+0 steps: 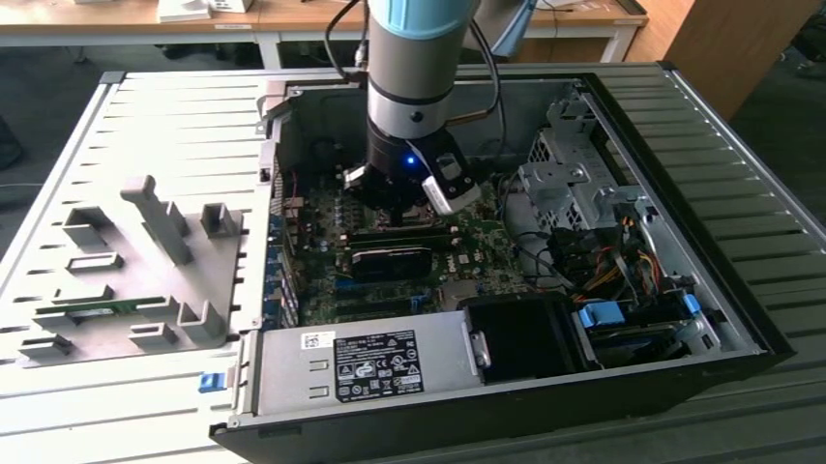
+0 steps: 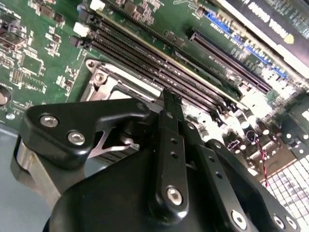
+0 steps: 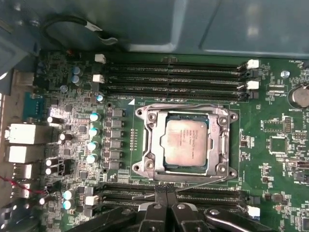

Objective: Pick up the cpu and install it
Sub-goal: 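Install the second cpu locking lever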

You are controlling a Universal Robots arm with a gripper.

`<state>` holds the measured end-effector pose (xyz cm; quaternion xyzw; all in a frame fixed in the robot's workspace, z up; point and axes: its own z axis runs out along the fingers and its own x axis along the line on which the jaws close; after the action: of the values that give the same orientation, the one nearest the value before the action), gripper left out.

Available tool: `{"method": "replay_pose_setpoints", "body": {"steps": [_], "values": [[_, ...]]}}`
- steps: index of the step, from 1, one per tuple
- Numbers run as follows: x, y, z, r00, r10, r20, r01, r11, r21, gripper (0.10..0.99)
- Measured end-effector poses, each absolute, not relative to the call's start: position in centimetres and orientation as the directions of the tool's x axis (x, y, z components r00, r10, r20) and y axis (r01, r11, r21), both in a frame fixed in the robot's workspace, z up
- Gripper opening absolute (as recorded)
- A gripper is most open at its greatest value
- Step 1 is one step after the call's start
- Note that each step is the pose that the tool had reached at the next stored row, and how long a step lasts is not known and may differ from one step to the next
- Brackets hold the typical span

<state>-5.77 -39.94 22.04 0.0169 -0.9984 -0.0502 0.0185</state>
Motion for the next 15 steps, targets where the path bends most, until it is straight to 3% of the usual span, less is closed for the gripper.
{"method": "replay_pose_setpoints", "body": {"steps": [7,15], "values": [[-5.8,-40.9,22.0,-0.999,-0.038,0.033,-0.032,0.987,0.157,0.106],[-6.1,-41.5,22.0,-0.999,-0.038,0.032,-0.032,0.984,0.178,0.106]]}}
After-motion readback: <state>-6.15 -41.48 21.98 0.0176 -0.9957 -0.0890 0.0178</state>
